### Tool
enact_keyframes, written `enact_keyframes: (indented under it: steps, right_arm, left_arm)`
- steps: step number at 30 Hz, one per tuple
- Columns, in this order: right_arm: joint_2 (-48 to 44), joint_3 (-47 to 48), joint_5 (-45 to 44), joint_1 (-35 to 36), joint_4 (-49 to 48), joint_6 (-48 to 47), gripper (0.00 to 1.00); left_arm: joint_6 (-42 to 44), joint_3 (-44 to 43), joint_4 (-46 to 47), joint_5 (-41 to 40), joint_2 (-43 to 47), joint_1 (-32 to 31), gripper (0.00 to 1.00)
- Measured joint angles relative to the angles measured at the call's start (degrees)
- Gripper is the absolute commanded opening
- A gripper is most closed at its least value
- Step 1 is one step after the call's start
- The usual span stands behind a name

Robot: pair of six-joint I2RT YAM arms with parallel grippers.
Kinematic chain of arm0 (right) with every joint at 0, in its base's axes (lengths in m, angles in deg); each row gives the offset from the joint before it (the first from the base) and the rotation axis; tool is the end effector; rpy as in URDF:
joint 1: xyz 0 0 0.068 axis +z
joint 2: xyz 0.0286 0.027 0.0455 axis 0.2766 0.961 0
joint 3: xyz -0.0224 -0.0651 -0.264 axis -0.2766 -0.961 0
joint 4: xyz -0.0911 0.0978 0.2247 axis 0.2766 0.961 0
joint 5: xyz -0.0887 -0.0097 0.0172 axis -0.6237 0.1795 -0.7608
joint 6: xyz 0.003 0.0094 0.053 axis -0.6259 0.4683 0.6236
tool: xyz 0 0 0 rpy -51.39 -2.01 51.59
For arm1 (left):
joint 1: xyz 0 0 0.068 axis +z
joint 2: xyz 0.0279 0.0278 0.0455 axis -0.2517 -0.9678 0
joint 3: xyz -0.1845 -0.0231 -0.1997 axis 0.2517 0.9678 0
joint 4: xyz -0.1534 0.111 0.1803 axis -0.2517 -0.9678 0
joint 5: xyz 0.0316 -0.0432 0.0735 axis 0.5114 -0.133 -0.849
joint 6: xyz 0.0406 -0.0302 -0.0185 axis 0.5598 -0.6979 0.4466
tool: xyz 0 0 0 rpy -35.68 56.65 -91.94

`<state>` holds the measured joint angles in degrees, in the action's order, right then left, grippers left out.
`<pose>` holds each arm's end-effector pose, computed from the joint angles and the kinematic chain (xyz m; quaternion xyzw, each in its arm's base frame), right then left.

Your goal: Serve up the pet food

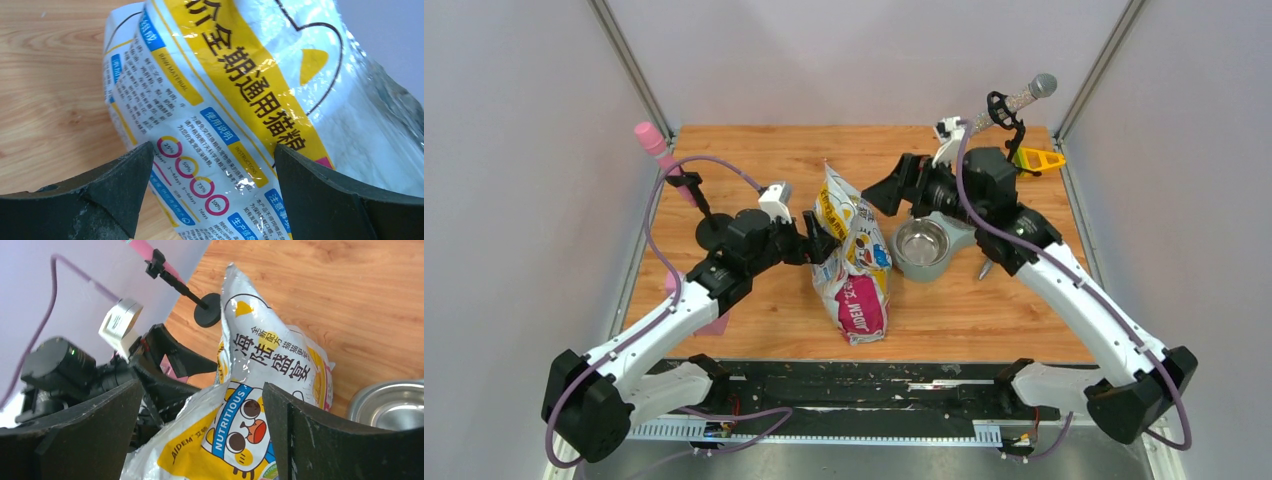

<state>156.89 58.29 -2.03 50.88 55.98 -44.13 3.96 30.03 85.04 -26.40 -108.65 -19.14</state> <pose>0.2115 0.1577 0.4092 -0.1074 0.7838 0.4056 0.4578 0.1970 -0.1357 0.2816 0.0165 0.8270 -0.3531 0.4371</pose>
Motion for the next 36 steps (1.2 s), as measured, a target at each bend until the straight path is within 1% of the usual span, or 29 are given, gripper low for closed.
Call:
enact_keyframes:
  steps: [3,6,11,18,19,22,26,27,29,30,31,36]
  right_arm:
    - [4.9,4.5,4.35,-3.26,4.63,3.04,0.91]
    - [10.49,8.15,8.13,-4.07,9.75,4.0,0.89]
    - [19.26,13.62,12.48,-4.0,16.13,3.69,0.76]
    - [25.0,20.33,13.57,-3.74,18.84,2.64,0.67]
    - [25.9,21.88,13.53,-3.69,18.95,2.4,0.65]
    - [29.05,26.58,12.66,-3.48,19.02,1.36,0.5]
    - [34.45,33.44,8.35,-2.95,20.09,-0.87,0.41]
    - [35.76,35.17,6.97,-2.75,20.9,-1.36,0.37]
    - [39.06,39.54,3.56,-2.29,22.88,-2.78,0.21]
    - [40.19,40.96,2.27,-2.08,23.61,-3.56,0.04]
    - [41.46,42.71,0.5,-1.75,24.79,-3.98,0.0]
    - [44.28,48.92,-6.34,0.35,29.53,-6.14,0.0]
  left_arm:
    - [1.27,0.83,2.56,3.3,0.0,0.04,0.98]
    - [2.73,1.6,4.9,6.51,0.0,0.07,0.98]
    - [5.03,3.26,9.05,11.41,0.0,0.17,0.98]
    - [6.43,4.2,12.35,16.2,-0.02,0.22,0.97]
    - [6.47,4.22,12.72,16.79,-0.09,0.22,0.97]
    - [6.64,4.22,14.03,18.36,-0.92,0.28,0.95]
    - [6.91,4.22,16.22,20.17,-2.56,0.33,0.95]
    - [7.04,4.22,16.55,20.52,-2.82,0.35,0.95]
    - [7.23,4.22,16.92,20.94,-3.02,0.37,0.95]
    - [7.32,4.22,16.94,21.07,-3.04,0.37,0.95]
    - [7.37,4.22,17.0,21.24,-3.04,0.37,0.95]
    - [7.48,4.22,17.2,22.34,-3.1,0.37,0.95]
